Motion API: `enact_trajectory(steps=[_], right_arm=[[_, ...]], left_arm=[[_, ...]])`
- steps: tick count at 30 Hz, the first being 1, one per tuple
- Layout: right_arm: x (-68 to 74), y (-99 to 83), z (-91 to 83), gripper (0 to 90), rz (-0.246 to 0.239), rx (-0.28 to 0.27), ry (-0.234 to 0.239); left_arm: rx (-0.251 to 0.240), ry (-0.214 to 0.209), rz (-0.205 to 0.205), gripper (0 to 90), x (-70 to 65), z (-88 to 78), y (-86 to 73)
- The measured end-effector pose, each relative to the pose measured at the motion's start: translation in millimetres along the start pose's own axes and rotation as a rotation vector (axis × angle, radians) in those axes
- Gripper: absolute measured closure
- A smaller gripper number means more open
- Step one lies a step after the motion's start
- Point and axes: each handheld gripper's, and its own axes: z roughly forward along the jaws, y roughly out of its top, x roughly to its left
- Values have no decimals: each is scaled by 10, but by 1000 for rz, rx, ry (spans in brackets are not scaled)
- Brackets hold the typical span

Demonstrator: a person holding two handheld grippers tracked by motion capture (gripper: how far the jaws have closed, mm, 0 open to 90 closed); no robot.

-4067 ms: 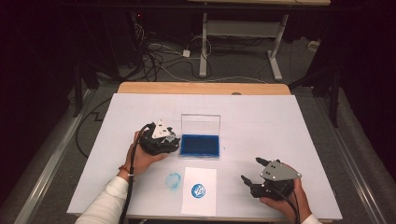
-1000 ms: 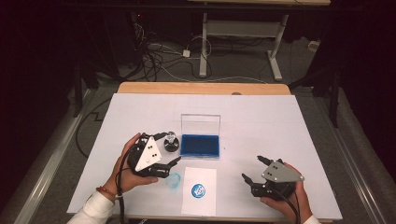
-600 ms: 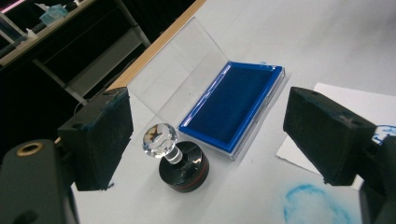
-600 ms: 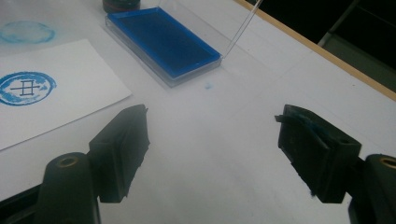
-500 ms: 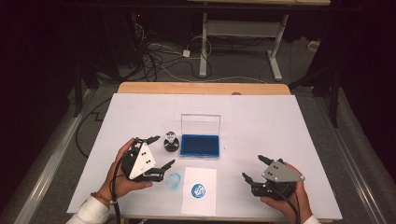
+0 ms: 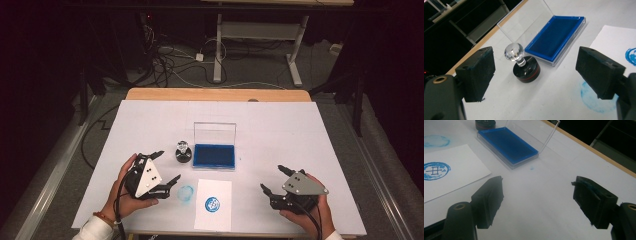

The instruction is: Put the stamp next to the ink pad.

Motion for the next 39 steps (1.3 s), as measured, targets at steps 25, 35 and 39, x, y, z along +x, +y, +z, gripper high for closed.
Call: enact_trajectory(steps=[25,35,39], right_arm=[[-31,-34,9,245,11,10,7],[-17,-33,-5,244,6,9,7],[-15,-37,-9,245,3,14,2]], left_arm=[[142,9,-64,153,44,-58,-550],[183,-7,-98,153,-9,-52,-632],[169,-13,-95,153,-10,-52,-622]])
